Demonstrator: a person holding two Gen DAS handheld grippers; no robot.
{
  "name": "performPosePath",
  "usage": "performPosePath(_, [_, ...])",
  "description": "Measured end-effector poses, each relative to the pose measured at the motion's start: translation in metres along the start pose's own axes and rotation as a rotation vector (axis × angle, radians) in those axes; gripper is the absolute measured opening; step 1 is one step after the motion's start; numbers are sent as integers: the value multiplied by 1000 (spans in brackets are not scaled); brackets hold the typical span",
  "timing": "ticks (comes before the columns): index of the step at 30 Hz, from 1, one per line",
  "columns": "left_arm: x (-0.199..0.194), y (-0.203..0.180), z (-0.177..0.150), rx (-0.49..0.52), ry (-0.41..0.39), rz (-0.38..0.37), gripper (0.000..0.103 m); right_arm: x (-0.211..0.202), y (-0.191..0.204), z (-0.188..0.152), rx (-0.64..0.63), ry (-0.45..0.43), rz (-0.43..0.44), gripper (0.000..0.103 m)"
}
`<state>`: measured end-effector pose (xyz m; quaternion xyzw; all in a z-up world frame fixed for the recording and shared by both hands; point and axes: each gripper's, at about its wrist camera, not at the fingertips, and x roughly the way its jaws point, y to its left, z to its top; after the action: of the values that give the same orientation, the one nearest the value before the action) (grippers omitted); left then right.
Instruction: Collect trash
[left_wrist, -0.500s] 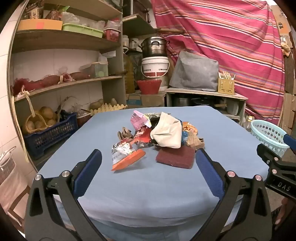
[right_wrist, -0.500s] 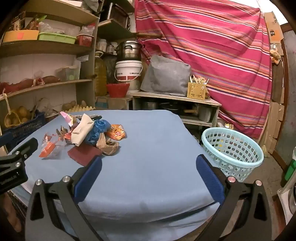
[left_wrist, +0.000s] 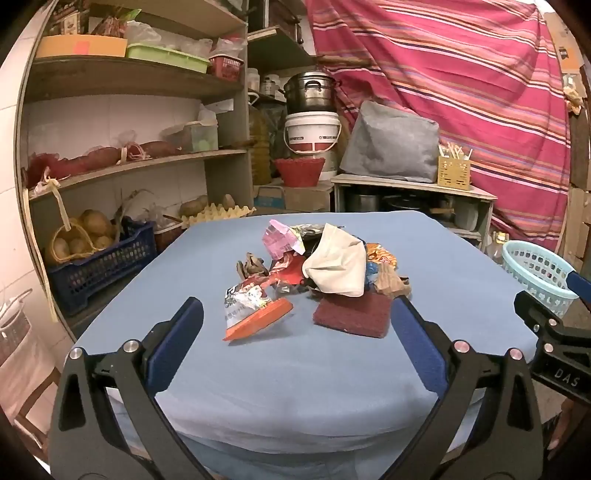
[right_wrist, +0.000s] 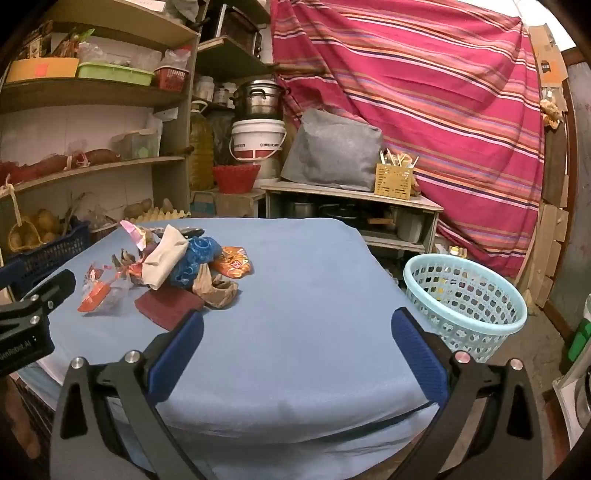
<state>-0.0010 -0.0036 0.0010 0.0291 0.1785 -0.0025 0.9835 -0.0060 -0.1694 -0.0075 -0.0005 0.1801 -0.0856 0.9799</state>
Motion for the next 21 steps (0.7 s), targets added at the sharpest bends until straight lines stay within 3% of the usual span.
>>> performPosePath(21, [7, 10, 1, -11, 3, -3, 98, 0, 4, -1, -16, 4, -4, 99])
